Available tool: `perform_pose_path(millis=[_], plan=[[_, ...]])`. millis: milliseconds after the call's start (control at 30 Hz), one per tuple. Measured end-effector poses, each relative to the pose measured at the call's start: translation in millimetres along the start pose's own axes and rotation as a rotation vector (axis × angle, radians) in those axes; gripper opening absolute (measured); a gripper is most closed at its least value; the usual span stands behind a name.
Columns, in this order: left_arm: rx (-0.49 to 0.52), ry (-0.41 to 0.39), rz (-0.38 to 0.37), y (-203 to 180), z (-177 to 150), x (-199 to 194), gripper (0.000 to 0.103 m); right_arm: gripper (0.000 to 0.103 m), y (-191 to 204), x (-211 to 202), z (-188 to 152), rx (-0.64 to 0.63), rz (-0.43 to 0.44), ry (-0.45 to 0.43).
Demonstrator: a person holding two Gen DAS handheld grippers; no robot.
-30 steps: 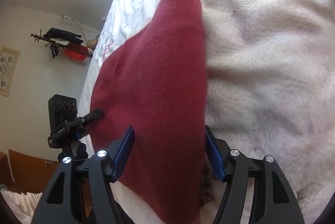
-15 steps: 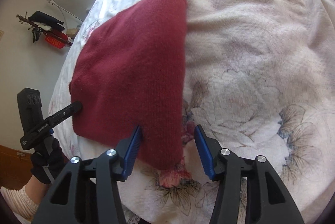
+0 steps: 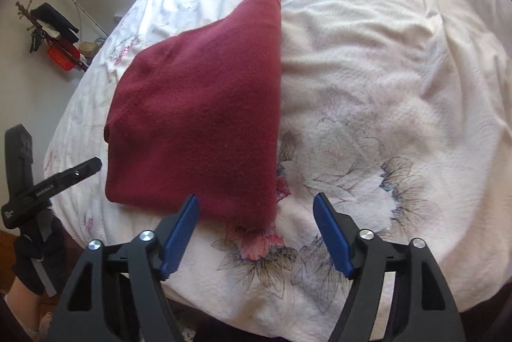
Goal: Fold small clothes
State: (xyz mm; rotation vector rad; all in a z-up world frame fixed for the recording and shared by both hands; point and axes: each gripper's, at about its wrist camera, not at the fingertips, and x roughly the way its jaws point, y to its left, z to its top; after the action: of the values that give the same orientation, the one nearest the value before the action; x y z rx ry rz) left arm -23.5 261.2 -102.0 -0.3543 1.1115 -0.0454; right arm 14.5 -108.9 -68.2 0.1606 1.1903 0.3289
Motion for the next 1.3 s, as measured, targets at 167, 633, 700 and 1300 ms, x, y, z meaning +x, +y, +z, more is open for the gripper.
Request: perform_pose_path(millis=[167, 633, 700, 1300], plan=[[0.023, -0.037, 0.085, -13.2, -10.4, -35.5, 0.076, 0.093, 26.5, -24.8, -13.2, -0.031, -0.105, -0.027], [0.085, -0.063, 0.213, -26.7, -41.2, -82.5, 0.078, 0.096, 57.4, -76.8, -34.8, -0.013, -0.146, -0.109], [0.1, -0.073, 0.236, -29.6, -43.1, -89.9, 0.079, 0.097, 58.9, -81.3, -36.3, -0.008, -0.132, -0.115], [0.17, -0.116, 0.351, -47.8, -61.0, -125.4, 0.089, 0.099, 81.5, -110.2, -41.6, 0.002, -0.196, -0.153]])
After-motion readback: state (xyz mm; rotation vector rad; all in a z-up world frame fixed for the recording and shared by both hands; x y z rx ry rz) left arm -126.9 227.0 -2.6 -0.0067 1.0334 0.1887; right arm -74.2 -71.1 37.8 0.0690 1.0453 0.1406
